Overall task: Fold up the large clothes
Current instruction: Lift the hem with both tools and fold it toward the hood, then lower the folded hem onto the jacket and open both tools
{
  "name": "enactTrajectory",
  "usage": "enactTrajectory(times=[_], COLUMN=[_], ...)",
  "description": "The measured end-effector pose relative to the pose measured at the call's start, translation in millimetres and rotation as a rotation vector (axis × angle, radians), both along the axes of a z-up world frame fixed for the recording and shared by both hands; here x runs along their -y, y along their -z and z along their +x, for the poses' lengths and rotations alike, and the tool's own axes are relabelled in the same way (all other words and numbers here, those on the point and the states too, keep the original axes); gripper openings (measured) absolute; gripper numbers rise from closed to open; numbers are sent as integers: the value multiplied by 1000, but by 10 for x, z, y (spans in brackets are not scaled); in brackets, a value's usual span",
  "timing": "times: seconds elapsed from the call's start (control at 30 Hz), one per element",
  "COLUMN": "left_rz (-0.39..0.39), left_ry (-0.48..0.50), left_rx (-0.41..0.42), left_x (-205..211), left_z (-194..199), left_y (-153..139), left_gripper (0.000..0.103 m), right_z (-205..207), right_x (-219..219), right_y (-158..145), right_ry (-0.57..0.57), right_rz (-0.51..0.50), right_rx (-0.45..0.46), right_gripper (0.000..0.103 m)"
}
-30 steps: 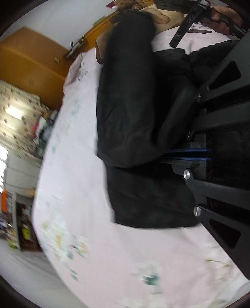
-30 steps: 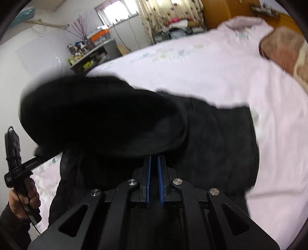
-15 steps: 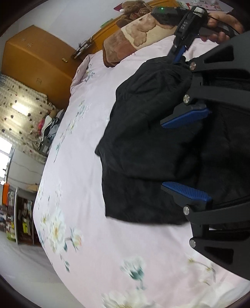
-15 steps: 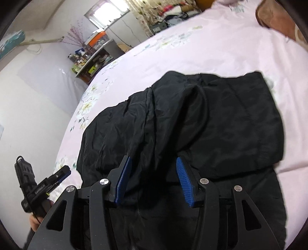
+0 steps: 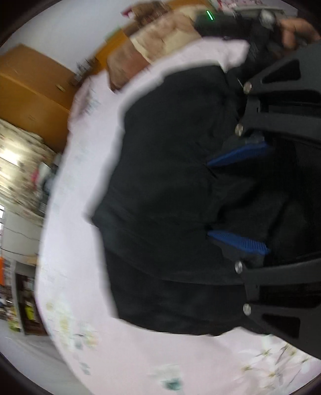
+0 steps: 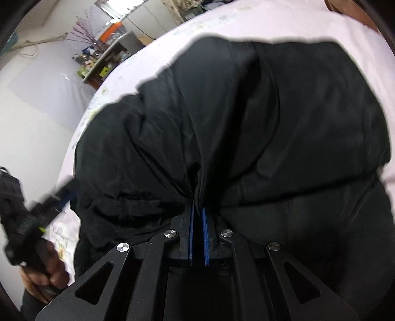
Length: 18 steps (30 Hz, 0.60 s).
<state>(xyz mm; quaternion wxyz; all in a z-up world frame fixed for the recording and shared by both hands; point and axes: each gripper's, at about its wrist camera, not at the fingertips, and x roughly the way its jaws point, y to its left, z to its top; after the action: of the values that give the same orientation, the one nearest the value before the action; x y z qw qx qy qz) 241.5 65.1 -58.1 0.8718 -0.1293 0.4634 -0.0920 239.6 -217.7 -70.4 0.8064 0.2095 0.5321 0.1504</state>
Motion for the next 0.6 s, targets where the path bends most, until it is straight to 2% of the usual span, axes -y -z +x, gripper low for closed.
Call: enactTrajectory(times=[0.07, 0.1, 0.2, 0.27, 0.37, 0.43, 0.5, 0.6], left_rz=[33, 74, 139, 150, 142, 126, 113, 134], left_ry=[5, 4, 8, 4, 19, 22, 20, 16], left_rx=[31, 31, 26, 12, 10, 21, 69, 162], left_x=[-7, 18, 93, 103, 105, 65, 51, 64], left_z=[-56, -62, -33, -16, -87, -162, -201, -43], left_y=[103, 134, 190, 160, -22, -164, -339, -585], left_gripper=[46, 41, 41, 41, 40, 40, 40, 40], right_z=[18, 32, 84, 93, -65, -121, -80, 166], right_x=[-9, -29, -69, -37, 22, 103, 157, 225], right_y=[19, 21, 49, 12, -304, -538, -669, -755], right_ry=[-6, -18, -53, -61, -68, -71, -67, -50], right_rz=[-19, -38, -70, -61, -116, -137, -165, -203], right_rx=[7, 14, 14, 15, 144, 210, 251, 280], right_gripper=[6, 6, 6, 12, 18, 19, 19, 19])
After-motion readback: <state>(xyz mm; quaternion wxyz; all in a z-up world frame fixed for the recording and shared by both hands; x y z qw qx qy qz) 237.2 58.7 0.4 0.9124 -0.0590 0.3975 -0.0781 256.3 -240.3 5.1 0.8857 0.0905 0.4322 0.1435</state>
